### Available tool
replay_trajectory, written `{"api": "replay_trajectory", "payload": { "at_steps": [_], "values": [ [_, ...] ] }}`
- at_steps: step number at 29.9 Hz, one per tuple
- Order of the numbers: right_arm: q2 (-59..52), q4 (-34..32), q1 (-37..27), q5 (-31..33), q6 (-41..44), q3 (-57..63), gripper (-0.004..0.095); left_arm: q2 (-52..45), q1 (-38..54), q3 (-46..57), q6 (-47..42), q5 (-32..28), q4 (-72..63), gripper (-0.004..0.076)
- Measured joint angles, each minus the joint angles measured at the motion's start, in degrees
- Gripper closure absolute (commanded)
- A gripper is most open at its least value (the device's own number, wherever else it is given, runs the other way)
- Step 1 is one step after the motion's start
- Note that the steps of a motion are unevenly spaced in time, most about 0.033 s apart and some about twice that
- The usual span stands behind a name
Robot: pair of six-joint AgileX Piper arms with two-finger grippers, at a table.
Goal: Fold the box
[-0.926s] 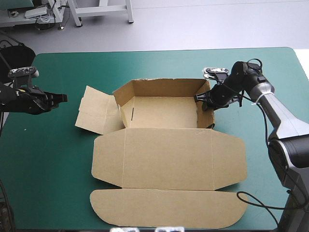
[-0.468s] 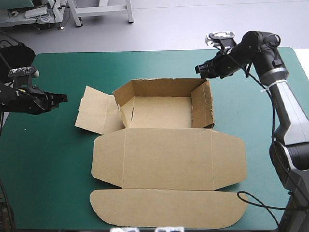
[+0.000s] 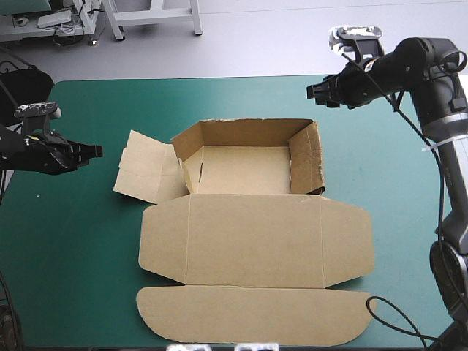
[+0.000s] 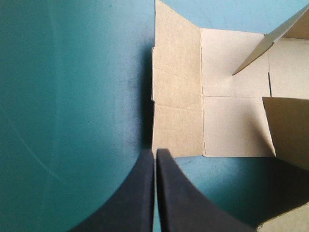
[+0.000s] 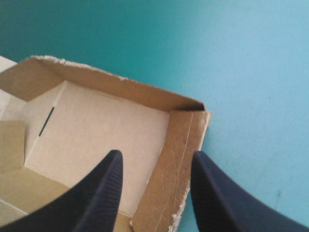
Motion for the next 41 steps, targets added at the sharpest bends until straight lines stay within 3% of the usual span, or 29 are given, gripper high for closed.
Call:
{"api": "replay_trajectory", "payload": {
  "at_steps": [8, 18, 21, 25, 34, 41],
  "values": [
    [3.22, 0.07, 0.0, 0.0, 0.12, 10.76, 0.049, 0.0, 0.0, 0.0, 0.0, 0.2, 0.0, 0.0727],
    [13.62, 0.37, 0.0, -0.53, 0.12, 11.58, 0.0497, 0.0, 0.0, 0.0, 0.0, 0.24, 0.0, 0.0733],
    [16.07, 2.1, 0.0, -0.72, 0.12, 11.58, 0.0598, 0.0, 0.0, 0.0, 0.02, 0.36, 0.0, 0.0733],
    [18.22, 3.94, 0.0, -0.86, 0.12, 11.58, 0.0924, 0.0, 0.0, 0.0, 0.02, 0.98, 0.0, 0.0733],
    [18.53, 7.7, -0.06, -1.41, -1.82, 11.58, 0.0925, 0.0, 1.01, 0.0, 0.02, 0.26, -0.42, 0.0733],
    [10.93, 12.03, -1.14, -1.28, -4.87, 11.58, 0.0925, 0.0, 11.32, 0.0, 1.35, -0.8, -7.34, 0.0733]
  ]
}}
